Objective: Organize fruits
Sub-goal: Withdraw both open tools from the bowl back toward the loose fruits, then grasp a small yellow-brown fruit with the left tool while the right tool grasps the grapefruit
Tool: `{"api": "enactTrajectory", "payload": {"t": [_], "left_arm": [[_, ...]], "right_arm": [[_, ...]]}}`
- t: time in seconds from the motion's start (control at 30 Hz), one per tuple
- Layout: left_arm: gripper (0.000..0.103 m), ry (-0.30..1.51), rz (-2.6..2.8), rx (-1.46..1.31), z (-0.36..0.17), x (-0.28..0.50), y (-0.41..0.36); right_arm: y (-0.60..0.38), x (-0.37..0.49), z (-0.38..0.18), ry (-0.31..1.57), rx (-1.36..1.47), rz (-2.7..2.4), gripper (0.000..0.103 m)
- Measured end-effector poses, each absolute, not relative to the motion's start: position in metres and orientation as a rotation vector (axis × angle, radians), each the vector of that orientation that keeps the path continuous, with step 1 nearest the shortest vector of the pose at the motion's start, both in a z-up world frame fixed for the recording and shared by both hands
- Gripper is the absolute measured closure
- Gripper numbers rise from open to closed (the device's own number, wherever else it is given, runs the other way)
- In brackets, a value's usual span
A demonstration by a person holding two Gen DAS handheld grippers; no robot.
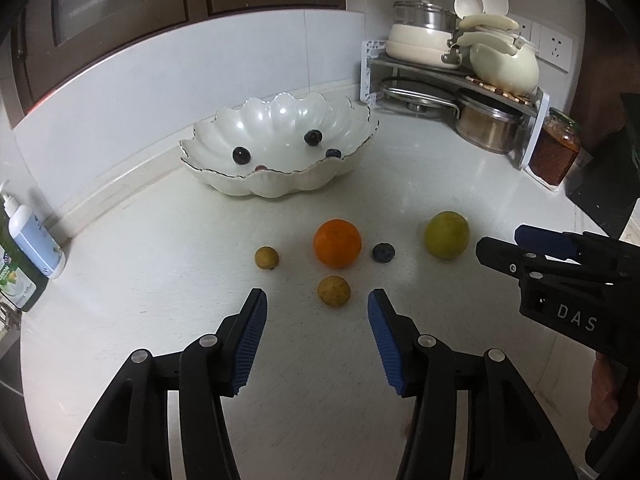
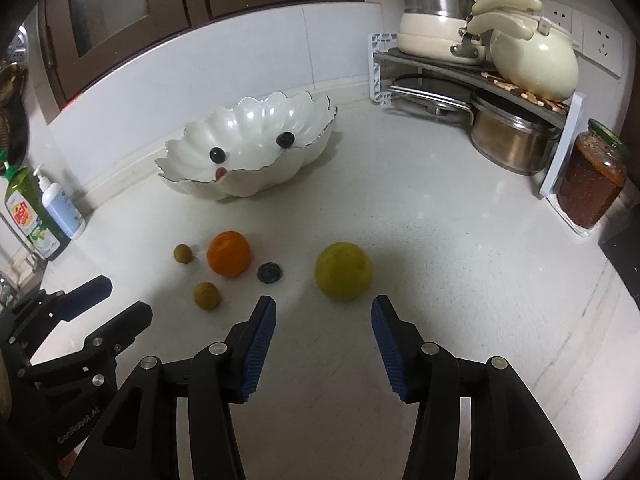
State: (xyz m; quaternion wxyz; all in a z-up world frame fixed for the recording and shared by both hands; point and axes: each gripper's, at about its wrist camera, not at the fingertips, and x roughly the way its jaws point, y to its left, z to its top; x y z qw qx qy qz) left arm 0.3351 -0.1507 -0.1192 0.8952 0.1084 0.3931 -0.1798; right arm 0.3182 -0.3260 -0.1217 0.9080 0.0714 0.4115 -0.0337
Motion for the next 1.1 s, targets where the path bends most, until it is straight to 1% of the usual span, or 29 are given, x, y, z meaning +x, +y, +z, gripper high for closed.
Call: {"api": "enactTrajectory", "payload": {"t": [0.93,1.0,1.1], "left_arm": [[0.052,0.964,-0.367,0.230,-0.175,0.385,-0.180],[0.053,0.976,-0.373,0.225,-0.178,0.388,-0.181],[0.058,0.985,-0.384,0.223,-0.180,0.390,-0.183]], "right_arm": [[-0.344,0.375,-0.165,0.946,0.169,-0.035,0.052],[-0.345,0.377,-0.166,0.946,0.167,-0.037,0.052],[-0.347,0.381,-0.168,0.953,0.170,-0.033,0.052]]}}
